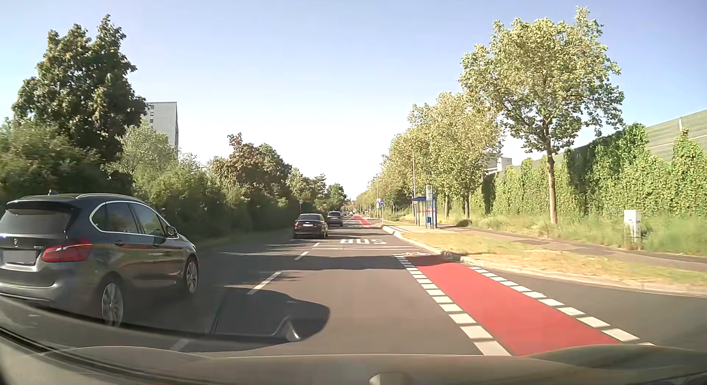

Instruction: Follow the waypoints while adhering to traffic rules and regulations

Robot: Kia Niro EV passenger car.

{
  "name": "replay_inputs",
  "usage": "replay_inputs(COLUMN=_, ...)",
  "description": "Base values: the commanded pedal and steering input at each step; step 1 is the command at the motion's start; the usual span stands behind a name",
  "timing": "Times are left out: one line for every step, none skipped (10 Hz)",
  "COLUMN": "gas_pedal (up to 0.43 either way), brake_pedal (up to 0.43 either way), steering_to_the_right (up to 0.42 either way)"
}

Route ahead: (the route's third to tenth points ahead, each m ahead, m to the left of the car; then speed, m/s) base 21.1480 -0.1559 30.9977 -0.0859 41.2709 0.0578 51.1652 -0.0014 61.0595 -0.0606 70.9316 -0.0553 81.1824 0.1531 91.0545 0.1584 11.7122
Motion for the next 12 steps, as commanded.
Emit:
replay_inputs(gas_pedal=0.087, brake_pedal=0.0, steering_to_the_right=-0.002)
replay_inputs(gas_pedal=0.087, brake_pedal=0.0, steering_to_the_right=-0.002)
replay_inputs(gas_pedal=0.079, brake_pedal=0.0, steering_to_the_right=-0.002)
replay_inputs(gas_pedal=0.079, brake_pedal=0.0, steering_to_the_right=-0.002)
replay_inputs(gas_pedal=0.079, brake_pedal=0.0, steering_to_the_right=-0.002)
replay_inputs(gas_pedal=0.079, brake_pedal=0.0, steering_to_the_right=-0.002)
replay_inputs(gas_pedal=0.079, brake_pedal=0.0, steering_to_the_right=-0.002)
replay_inputs(gas_pedal=0.079, brake_pedal=0.0, steering_to_the_right=-0.002)
replay_inputs(gas_pedal=0.079, brake_pedal=0.0, steering_to_the_right=-0.002)
replay_inputs(gas_pedal=0.079, brake_pedal=0.0, steering_to_the_right=-0.002)
replay_inputs(gas_pedal=0.079, brake_pedal=0.0, steering_to_the_right=-0.002)
replay_inputs(gas_pedal=0.079, brake_pedal=0.0, steering_to_the_right=-0.002)
